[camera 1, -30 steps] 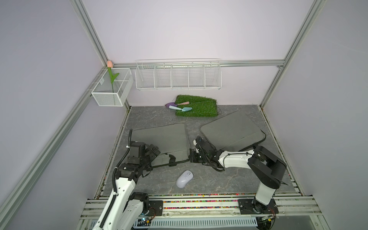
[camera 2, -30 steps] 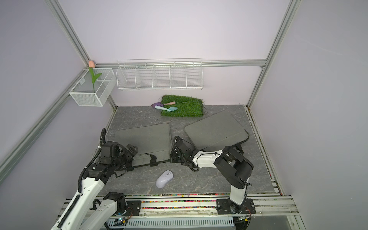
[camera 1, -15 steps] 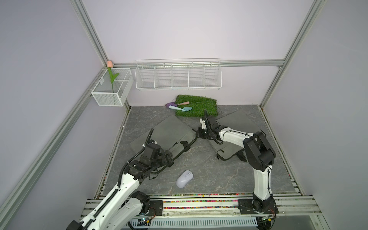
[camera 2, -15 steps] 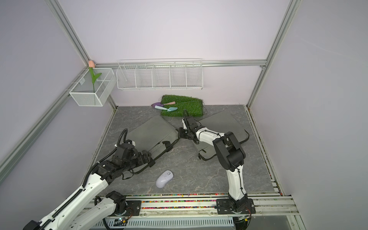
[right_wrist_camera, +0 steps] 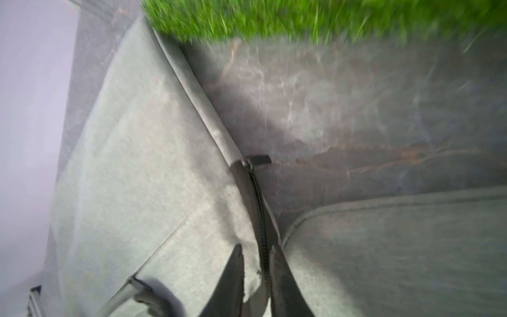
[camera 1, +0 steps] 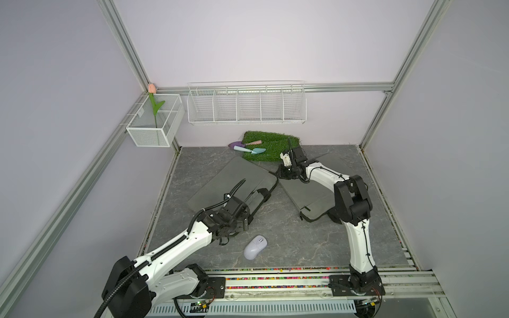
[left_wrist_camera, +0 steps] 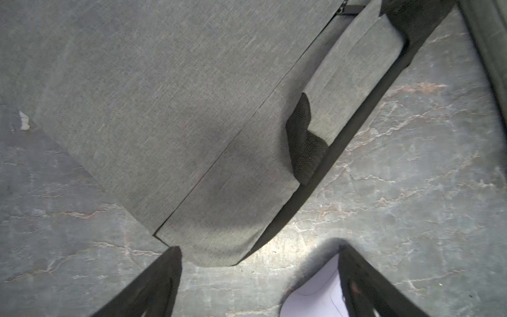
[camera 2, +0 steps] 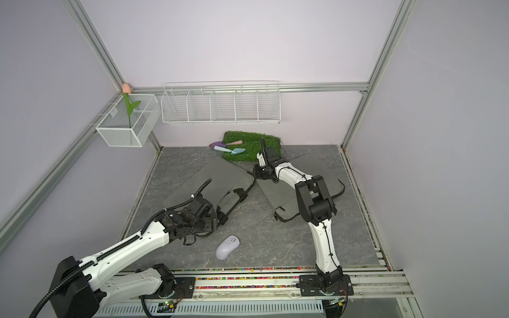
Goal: Put the mouse into the laptop bag
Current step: Adjust the zippered laptop bag at the center of the board, then open the zippered laptop bag at the center of the board.
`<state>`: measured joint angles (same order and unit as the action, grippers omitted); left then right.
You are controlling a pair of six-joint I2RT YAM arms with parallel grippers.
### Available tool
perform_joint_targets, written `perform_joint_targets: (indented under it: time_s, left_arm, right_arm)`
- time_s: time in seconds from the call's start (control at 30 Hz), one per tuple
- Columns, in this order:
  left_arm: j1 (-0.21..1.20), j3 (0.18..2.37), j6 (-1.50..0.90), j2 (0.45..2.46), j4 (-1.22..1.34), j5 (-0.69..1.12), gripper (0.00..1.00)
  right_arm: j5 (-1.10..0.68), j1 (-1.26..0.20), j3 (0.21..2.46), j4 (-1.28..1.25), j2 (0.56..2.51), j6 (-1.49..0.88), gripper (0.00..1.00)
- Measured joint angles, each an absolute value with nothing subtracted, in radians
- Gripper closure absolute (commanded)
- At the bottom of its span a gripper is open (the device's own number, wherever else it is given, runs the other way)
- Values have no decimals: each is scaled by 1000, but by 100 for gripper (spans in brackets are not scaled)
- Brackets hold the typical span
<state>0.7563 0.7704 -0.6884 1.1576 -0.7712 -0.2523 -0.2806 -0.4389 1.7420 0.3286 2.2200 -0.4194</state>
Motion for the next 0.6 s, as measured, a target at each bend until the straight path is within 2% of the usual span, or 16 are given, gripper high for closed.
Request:
perform_joint_targets:
  time_s: [0.17,0.33,0.6]
  left_arm:
    - [794,820,-674,1308,-783,-282,11]
    - [830,873,-672,1443,-792,-309,12]
    - [839,925,-699,1577,-802,-335,32]
  right_arm:
    - [-282,-438,1720,342,2181,-421,44]
    - [-265,-451,1488,321,1967,-471,28]
    - [-142,-553,1031,213,1448,-554,21]
